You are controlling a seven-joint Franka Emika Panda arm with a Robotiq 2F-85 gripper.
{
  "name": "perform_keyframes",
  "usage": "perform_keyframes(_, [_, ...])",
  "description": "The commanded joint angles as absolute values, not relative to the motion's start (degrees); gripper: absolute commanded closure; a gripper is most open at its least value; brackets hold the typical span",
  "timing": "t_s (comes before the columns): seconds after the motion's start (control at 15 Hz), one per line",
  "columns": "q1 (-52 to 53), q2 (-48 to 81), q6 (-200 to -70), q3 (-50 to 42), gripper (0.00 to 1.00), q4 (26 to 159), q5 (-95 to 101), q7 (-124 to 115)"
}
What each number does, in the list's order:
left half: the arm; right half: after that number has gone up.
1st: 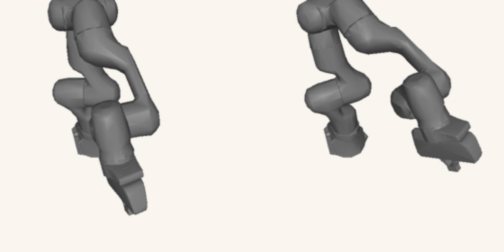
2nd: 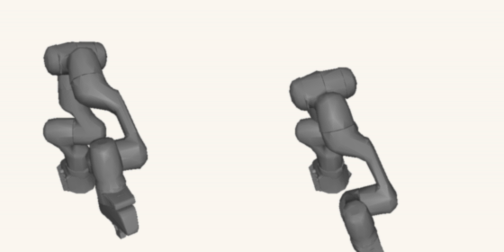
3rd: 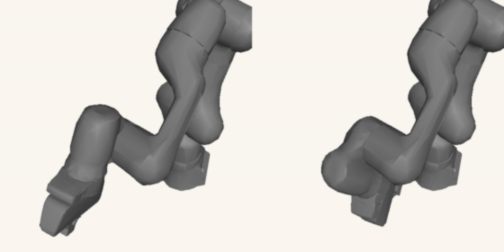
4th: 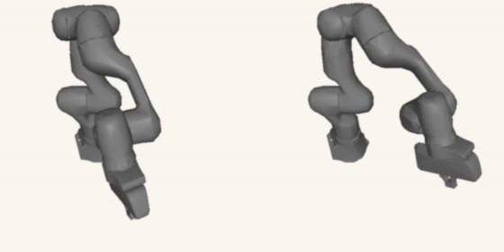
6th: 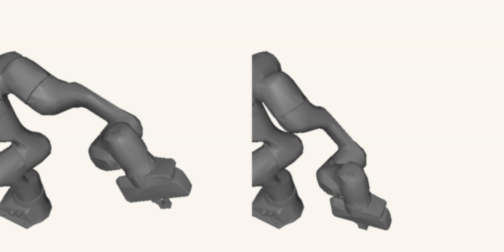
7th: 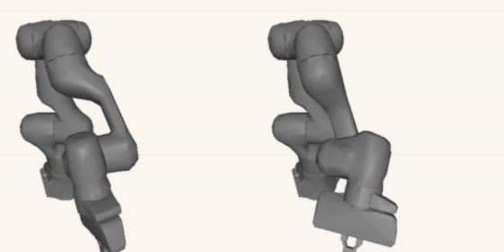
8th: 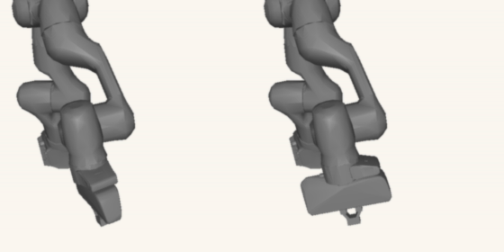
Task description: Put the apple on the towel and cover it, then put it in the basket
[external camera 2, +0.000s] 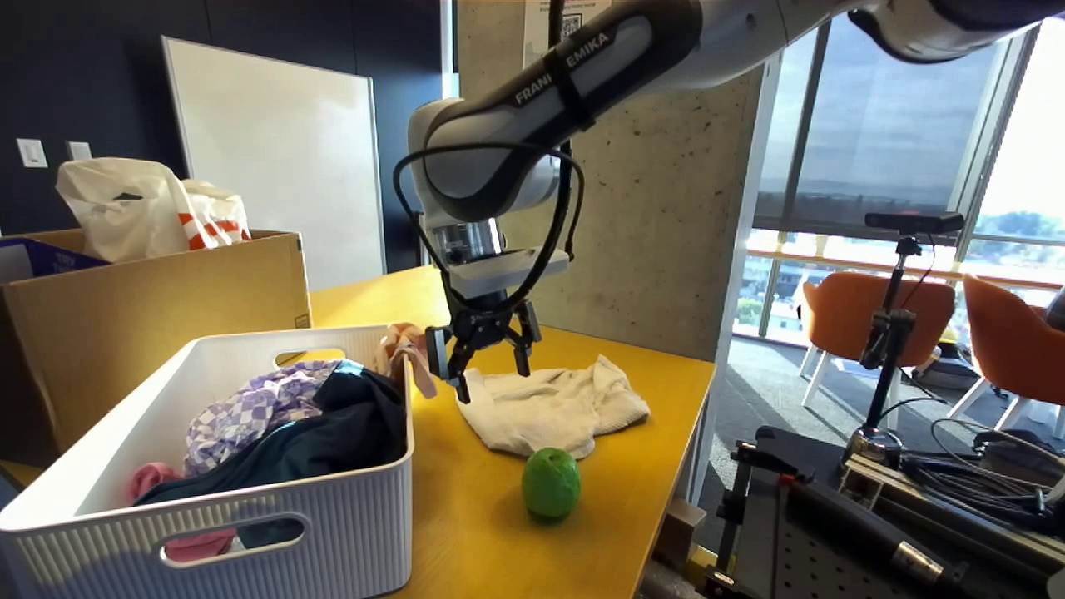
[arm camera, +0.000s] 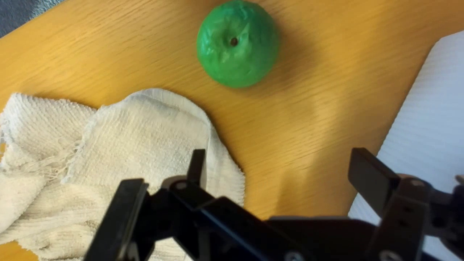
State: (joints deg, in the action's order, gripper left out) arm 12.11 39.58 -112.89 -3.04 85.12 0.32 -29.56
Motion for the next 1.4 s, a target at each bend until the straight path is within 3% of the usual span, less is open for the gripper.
perform_keyframes(0.0, [14.97, 33.4, -122.96, -3.42, 0.0, 99.43, 2.86, -33.87])
perform_keyframes(0.47, [17.0, 27.69, -143.55, -4.43, 0.0, 122.71, 4.11, -38.13])
perform_keyframes(0.8, [18.24, 20.58, -150.05, -6.97, 0.0, 132.91, 7.37, -41.43])
perform_keyframes(1.33, [14.8, 20.48, -148.66, -6.14, 0.0, 133.13, 9.22, -42.11])
